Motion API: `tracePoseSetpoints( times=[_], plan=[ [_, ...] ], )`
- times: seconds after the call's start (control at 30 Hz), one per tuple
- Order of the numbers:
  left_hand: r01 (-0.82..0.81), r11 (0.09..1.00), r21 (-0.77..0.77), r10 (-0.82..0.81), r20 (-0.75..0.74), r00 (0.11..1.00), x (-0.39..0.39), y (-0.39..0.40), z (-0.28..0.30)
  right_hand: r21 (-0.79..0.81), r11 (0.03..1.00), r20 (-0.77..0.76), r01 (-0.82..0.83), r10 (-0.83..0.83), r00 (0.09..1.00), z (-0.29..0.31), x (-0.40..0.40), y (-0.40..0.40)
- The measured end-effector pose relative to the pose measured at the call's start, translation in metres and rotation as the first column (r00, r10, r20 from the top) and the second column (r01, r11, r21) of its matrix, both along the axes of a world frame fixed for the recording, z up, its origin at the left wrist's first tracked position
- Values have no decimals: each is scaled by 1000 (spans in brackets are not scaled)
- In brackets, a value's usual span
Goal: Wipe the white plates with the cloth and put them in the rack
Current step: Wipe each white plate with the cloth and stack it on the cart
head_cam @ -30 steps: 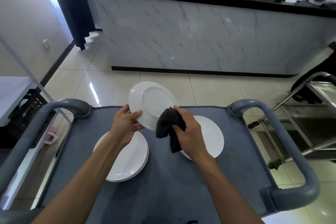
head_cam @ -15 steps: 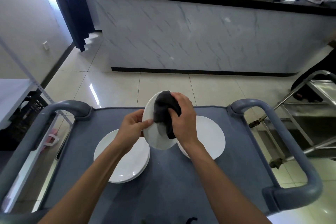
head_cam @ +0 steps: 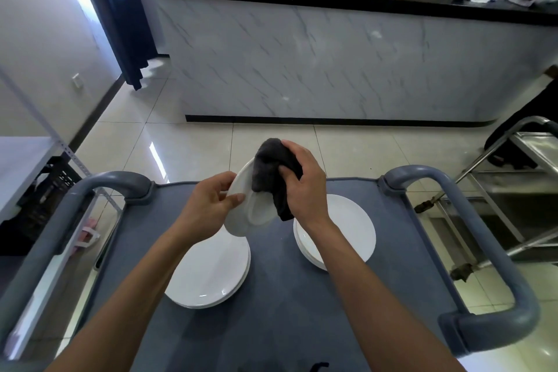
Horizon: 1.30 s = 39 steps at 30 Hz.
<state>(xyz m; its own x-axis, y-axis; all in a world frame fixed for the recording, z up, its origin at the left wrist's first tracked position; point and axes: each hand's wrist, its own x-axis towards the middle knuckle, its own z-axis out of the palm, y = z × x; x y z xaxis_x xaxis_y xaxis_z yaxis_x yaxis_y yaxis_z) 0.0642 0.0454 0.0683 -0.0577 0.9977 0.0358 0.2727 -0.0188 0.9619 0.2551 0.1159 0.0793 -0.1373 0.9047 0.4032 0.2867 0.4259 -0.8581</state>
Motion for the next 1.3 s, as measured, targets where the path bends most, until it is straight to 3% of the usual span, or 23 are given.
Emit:
tracePoseSetpoints(
  times=[0.13,0.23,0.47,0.97,1.3],
  plan=[
    [19,1000,6,-19,37,999,-6,-2,5,-23,999,-8,41,-41,999,3,3,12],
    [5,1000,0,-5,91,996,-8,-5,6,-129,990,-32,55,-59,998,7,11,26],
    [-68,996,-52,82,360,929,-6,-9,1,-319,944,-4,84,-90,996,6,32,42],
    [-262,949,-176,311,658,686,9,2,-8,-313,934,26,171,-171,985,-16,35,26],
    [-339,918,-205,360,787,501,27,11,-4,-535,837,-329,117,-334,883,-23,31,9]
  ],
)
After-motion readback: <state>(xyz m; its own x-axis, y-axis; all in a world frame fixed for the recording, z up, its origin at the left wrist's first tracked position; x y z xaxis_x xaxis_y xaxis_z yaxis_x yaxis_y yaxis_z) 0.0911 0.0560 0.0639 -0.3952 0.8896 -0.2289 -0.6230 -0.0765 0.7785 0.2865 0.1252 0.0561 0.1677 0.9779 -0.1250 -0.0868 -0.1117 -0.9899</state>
